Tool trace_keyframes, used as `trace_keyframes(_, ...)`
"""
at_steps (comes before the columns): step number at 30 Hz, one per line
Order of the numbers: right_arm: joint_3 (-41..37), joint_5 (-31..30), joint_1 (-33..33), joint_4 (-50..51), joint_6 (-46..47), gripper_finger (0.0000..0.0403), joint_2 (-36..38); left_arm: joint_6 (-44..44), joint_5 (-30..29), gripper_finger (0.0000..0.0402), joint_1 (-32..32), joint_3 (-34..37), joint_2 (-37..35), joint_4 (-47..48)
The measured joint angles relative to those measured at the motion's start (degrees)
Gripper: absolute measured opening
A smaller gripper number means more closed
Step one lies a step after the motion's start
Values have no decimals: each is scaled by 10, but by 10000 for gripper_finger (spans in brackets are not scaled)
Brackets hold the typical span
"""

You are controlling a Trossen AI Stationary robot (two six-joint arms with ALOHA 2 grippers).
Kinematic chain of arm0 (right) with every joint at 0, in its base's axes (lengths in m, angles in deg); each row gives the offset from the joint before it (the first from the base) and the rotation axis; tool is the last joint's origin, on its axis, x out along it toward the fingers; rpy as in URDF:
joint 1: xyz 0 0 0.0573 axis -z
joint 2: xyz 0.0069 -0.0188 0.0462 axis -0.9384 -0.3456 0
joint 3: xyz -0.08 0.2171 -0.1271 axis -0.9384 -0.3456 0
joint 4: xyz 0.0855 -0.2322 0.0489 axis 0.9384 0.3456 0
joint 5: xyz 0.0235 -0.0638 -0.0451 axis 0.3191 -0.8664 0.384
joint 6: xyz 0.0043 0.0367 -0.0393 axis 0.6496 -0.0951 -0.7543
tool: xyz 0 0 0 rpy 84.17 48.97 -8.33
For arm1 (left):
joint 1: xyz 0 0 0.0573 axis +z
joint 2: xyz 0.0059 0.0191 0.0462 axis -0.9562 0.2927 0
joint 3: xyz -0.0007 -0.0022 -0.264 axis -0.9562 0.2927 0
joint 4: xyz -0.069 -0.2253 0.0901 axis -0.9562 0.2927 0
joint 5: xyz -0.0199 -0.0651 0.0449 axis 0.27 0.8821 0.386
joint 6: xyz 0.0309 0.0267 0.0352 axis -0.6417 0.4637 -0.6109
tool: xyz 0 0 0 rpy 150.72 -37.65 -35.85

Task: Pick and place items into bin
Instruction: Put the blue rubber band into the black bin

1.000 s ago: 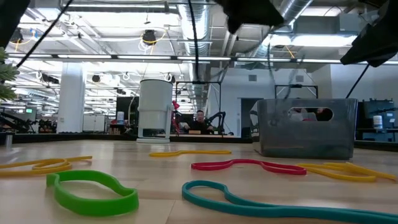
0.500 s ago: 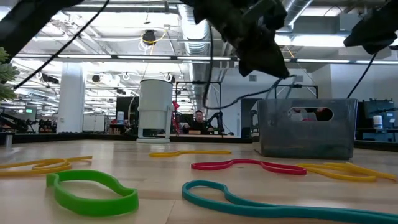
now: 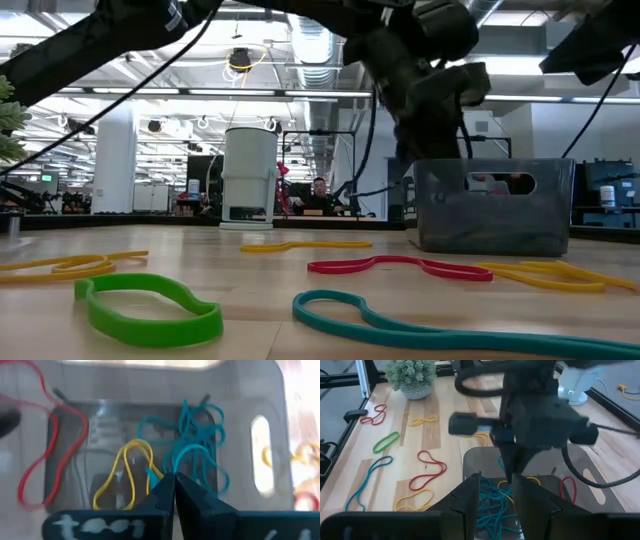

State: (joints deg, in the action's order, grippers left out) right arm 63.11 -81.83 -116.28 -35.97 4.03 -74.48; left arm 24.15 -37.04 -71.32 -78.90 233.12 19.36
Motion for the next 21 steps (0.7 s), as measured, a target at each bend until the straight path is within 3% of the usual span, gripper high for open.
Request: trace_keyframes(21,0,2,0,7,16,109,0,4,-17,7,-27,0,28,-16)
